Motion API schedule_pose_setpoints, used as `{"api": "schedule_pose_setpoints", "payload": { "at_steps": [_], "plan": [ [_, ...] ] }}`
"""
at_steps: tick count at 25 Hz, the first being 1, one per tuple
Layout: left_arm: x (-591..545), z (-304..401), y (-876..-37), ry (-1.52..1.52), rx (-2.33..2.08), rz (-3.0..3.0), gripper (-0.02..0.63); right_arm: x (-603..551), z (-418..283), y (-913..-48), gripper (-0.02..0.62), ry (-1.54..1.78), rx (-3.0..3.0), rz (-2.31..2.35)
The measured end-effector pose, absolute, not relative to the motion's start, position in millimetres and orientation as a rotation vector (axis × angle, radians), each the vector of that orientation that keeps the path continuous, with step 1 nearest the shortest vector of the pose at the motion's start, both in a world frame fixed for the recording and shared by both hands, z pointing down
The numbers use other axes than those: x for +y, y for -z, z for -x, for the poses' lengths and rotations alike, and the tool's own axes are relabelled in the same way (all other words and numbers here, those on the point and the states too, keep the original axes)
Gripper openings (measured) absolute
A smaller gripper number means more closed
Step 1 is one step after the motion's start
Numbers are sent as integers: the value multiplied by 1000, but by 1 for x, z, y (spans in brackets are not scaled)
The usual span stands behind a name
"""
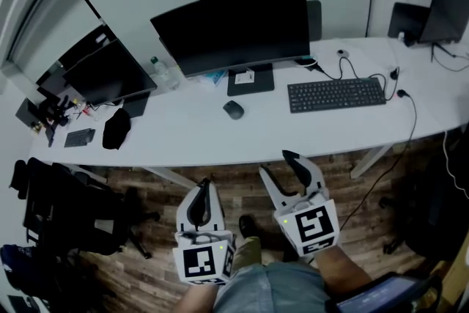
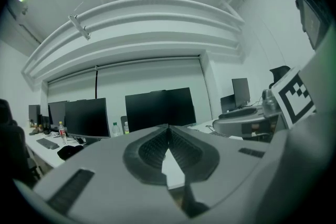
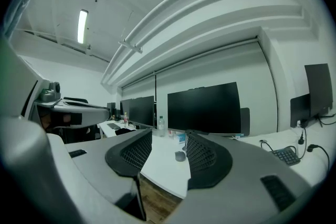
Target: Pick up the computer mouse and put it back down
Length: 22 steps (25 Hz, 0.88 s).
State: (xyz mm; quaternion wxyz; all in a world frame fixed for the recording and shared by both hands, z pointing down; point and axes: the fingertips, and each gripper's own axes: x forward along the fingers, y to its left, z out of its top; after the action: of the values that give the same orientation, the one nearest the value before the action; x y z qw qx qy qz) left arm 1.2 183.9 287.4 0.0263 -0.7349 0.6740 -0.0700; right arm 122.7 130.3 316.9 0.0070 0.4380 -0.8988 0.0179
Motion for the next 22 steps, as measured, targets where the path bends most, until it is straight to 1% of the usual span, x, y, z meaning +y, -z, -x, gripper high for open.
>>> {"api": "schedule_pose_setpoints", "payload": {
  "at_steps": [10, 17, 22],
  "plan": [
    [146, 27, -302, 146, 2083, 2327, 8, 99, -96, -331, 210, -22, -2739, -1356],
    [101, 74, -328, 110, 2105, 2427, 8, 64, -46, -356, 207, -47, -2660, -1315],
    [63, 112, -327, 50, 2099, 2452, 8, 31, 0, -364, 206, -35, -2636, -1275]
  ]
}}
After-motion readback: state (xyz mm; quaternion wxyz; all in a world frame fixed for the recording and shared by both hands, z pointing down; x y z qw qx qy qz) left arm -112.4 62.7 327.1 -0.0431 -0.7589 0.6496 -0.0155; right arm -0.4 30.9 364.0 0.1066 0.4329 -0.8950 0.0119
